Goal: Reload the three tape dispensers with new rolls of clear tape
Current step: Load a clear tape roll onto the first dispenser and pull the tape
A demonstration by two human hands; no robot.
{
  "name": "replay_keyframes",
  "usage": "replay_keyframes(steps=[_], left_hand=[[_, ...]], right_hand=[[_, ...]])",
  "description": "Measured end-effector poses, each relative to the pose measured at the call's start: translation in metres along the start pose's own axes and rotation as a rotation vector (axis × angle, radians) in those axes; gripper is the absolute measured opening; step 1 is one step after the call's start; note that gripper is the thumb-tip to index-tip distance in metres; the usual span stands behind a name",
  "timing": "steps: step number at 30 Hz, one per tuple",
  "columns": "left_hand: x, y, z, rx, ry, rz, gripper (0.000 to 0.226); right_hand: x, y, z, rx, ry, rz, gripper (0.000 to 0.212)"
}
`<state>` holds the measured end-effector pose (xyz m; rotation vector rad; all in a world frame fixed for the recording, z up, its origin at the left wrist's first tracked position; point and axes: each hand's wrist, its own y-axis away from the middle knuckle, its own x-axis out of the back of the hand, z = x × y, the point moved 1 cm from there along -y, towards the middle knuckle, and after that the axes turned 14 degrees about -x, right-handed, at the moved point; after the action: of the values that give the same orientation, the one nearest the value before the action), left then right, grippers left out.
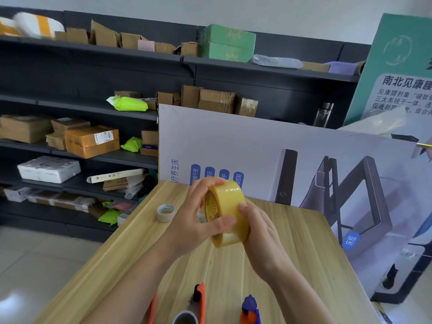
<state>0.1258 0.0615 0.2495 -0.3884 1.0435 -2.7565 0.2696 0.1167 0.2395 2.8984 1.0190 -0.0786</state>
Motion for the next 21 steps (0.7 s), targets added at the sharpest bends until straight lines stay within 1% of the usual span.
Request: replay_keyframes(steps=[3, 5, 9, 14, 17, 19, 21], left_hand=[[0.0, -0.001, 0.002, -0.048, -0.057, -0.041, 0.058], [-0.001, -0.002, 0.004, -0.066, -0.089, -0.064, 0.058], [-0.002, -0.002, 0.008, -0.064, -0.107, -0.123, 0.059], [-0.002, 0.001, 0.007, -0.053, -0.063, -0.146, 0.058], [-0.001, 0.004, 0.004, -0.088, -0.131, -0.153, 0.056], [0.0, 0.005, 0.004, -0.119, -0.156, -0.135, 0.053], [-0.001, 0.005, 0.005, -0.099, -0.123, -0.072, 0.052]], right_hand=[[-0.001, 0.004, -0.004, 0.026, 0.012, -0.045, 0.032], [-0.001, 0.006, -0.007, 0.038, 0.011, -0.057, 0.035], [0.001, 0.006, -0.003, 0.055, 0.01, -0.051, 0.027], [-0.001, 0.008, 0.001, 0.063, 0.043, -0.039, 0.031], [-0.002, 0.009, 0.002, 0.073, 0.066, -0.012, 0.027], [-0.003, 0.009, 0.004, 0.069, 0.067, 0.003, 0.023], [-0.004, 0.009, 0.005, 0.068, 0.073, 0.014, 0.021]])
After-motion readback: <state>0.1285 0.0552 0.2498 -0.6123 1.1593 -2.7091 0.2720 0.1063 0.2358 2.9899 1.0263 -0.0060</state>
